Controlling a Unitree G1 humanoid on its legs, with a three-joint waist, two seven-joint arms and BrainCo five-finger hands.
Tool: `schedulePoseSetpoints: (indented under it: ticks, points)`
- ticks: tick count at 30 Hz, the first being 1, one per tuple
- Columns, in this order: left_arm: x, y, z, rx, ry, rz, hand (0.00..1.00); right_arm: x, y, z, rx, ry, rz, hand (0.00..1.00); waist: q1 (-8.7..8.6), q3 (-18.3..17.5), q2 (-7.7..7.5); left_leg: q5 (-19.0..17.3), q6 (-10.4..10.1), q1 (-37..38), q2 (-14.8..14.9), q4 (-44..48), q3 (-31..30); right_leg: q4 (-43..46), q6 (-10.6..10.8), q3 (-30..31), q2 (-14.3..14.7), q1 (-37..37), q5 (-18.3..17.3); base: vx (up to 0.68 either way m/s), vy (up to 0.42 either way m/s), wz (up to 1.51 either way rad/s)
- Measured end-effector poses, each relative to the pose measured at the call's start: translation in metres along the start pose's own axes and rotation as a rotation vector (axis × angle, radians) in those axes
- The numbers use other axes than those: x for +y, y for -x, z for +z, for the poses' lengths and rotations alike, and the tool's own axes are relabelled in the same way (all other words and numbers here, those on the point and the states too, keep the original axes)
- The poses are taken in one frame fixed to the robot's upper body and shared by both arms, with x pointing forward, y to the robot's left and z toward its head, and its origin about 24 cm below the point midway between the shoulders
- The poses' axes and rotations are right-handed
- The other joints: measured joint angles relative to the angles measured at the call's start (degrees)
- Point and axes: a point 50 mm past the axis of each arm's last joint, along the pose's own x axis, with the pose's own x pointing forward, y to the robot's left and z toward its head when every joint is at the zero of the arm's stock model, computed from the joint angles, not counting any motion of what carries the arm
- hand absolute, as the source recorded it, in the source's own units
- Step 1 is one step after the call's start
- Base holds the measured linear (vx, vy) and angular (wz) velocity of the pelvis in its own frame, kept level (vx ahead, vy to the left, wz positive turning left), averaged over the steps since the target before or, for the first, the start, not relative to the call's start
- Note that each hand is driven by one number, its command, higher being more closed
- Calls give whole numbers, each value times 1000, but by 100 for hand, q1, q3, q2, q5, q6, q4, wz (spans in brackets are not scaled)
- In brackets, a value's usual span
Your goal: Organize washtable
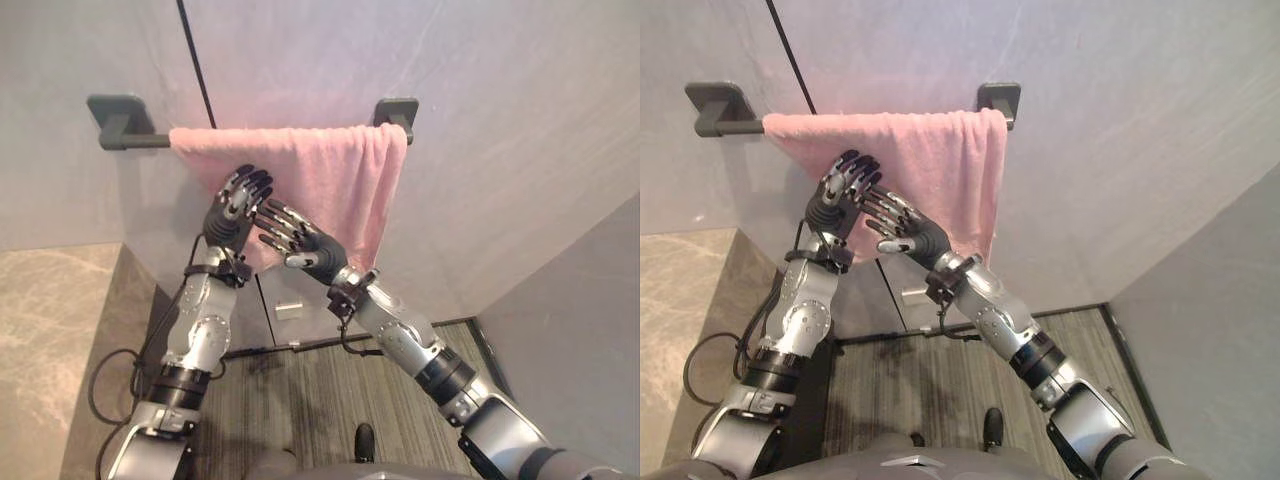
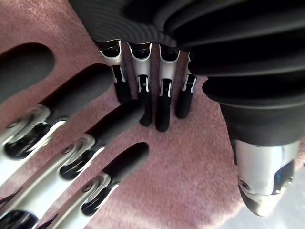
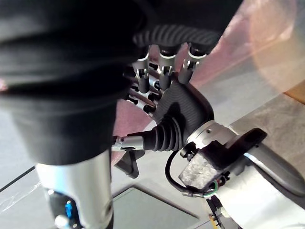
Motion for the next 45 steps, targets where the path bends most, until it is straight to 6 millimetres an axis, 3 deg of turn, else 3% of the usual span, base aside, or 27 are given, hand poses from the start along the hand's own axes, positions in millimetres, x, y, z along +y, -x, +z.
schedulePoseSetpoints:
  ticks: [5, 11, 13, 17, 25, 29, 32, 35, 40, 43, 45]
  points:
    - [9, 0, 9, -34, -6, 44, 0, -11, 3, 11, -42, 6, -56, 0, -7, 15, 15, 16, -16, -11, 18, -42, 38, 0, -15, 46, 12, -59, 15, 7, -7, -6]
    - [35, 13, 26, -104, -31, 152, 0, -49, 30, 35, -158, 3, -252, 0, -13, 16, 16, 29, -38, 2, 50, -87, 91, -5, -28, 128, 31, -88, 32, -7, -4, -4]
    - [59, 28, 39, -156, -41, 270, 0, -66, 50, 36, -178, 19, -348, 0, -2, 16, 16, 34, -46, 4, 64, -105, 86, -9, -29, 126, 44, -94, 31, 0, 0, 0]
    - [85, 52, 47, -181, -60, 405, 0, -88, 79, 41, -226, 10, -496, 0, 14, 16, 15, 38, -53, 4, 66, -122, 79, -7, -29, 120, 45, -97, 31, 0, 0, 0]
    - [111, 95, 41, -134, -116, 557, 0, -114, 131, 41, -265, 54, -736, 0, 15, 15, 14, 38, -53, 4, 57, -123, 77, -4, -28, 120, 36, -95, 31, 0, 0, 0]
    - [124, 122, 25, -77, -101, 664, 0, -122, 158, 35, -264, 60, -844, 0, 22, 14, 17, 38, -53, 4, 57, -115, 73, -3, -28, 117, 36, -90, 31, 0, 0, 0]
    - [128, 141, 7, -8, -79, 724, 0, -125, 175, 26, -249, 46, -911, 0, 16, 9, 24, 38, -53, 4, 57, -109, 73, -3, -29, 118, 35, -86, 31, 0, 0, 0]
    - [132, 163, -18, 93, -51, 800, 0, -127, 196, 4, -203, 17, -1012, 0, 2, -5, 49, 37, -54, 5, 54, -140, 71, -4, -27, 107, 34, -86, 28, 0, 0, 0]
    - [134, 200, -65, 342, -37, 879, 0, -125, 236, -55, 2, -63, -1180, 0, -17, -18, 72, 37, -55, 12, 55, -161, 71, -8, -19, 81, 30, -87, 24, 0, 0, 0]
    - [129, 235, -96, 530, -22, 920, 0, -118, 255, -85, 129, -91, -1242, 0, -105, -96, 136, 37, -54, 38, 50, -190, 76, -9, 2, 74, 21, -79, 10, 0, 0, 0]
    - [125, 272, -121, 720, -5, 987, 0, -112, 275, -116, 282, -129, -1300, 0, -170, -131, 192, 36, -55, 177, 51, -254, 92, -22, 47, 116, 21, 18, -29, 22, 6, -4]
